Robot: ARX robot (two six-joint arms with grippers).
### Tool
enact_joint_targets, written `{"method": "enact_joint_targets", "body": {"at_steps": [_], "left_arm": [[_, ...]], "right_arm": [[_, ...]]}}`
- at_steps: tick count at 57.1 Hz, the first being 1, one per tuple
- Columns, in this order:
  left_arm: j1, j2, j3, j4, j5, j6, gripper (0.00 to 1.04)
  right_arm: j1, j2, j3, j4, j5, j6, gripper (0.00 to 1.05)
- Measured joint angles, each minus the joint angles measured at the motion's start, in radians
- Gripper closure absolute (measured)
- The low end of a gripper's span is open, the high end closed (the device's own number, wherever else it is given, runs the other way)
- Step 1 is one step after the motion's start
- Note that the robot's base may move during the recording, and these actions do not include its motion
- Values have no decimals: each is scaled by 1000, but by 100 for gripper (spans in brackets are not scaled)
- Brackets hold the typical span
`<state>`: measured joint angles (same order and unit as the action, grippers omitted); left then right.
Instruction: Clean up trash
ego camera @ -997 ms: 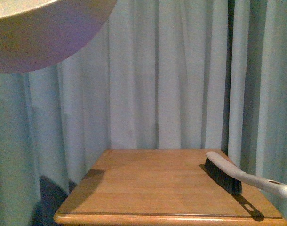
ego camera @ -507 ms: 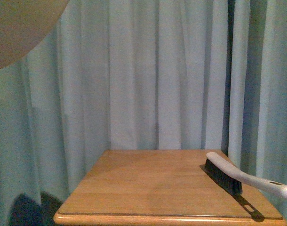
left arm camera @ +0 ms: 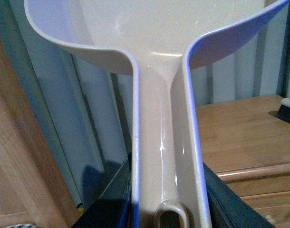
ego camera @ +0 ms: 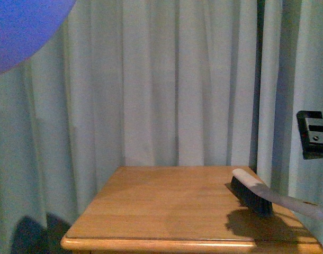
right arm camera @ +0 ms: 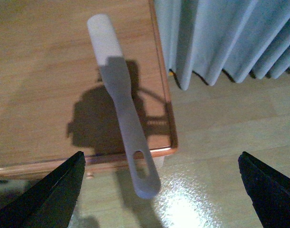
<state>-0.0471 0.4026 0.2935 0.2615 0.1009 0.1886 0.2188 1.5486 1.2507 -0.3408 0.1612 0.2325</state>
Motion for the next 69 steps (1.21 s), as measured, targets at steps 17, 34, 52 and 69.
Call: {"method": "enact_joint_targets", "body": {"at_steps": [17,34,52,69], "left_arm": [[0,0,0,0,0,0,77],[0,0,0,0,0,0,77],[0,0,0,0,1,0,77],[0,0,0,0,0,0,77]], "right_arm": [[-11,243,150,-81,-57,12,7],[-8,353,218,-66,-82,31,7],[2,416,225,-54,-79,40,7],[2,433,225,-39,-68,40,38]]}}
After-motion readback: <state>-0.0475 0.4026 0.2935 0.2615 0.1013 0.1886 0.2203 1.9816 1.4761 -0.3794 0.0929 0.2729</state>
